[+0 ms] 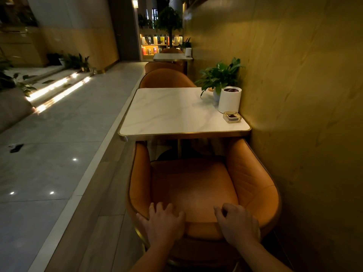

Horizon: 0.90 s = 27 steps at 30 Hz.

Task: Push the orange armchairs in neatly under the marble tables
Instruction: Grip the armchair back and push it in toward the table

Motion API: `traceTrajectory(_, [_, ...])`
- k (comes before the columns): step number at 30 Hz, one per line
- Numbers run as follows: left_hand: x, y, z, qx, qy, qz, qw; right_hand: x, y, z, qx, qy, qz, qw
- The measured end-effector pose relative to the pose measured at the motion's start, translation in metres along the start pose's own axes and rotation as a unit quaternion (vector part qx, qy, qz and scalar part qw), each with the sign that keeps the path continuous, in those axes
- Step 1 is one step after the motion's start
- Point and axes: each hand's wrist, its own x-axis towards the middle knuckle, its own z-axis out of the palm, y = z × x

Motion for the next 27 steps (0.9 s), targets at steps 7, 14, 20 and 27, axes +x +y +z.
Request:
traceTrajectory(7, [-0.004, 0.000, -0.009, 0.019, -0.035, 0.009, 0.999, 0.002, -0.004, 0.000, -0.005, -0.011, 0.026, 1.000])
traceTrajectory(14, [0.013, 0.006, -0.009, 0.003, -0.015, 0.012, 1.000, 0.016, -0.003, -0.001, 0.004, -0.015, 0.003, 1.000])
traceTrajectory(20, [0.023, 0.004, -0.009, 0.018, -0.024, 0.024, 0.999, 0.024, -0.001, 0.004, 0.011, -0.002, -0.005, 1.000])
traceTrajectory(27, [0.015, -0.008, -0.021, 0.008, -0.014, 0.074, 0.997, 0.030, 0.003, 0.002, 0.042, -0.083, -0.032, 0.995])
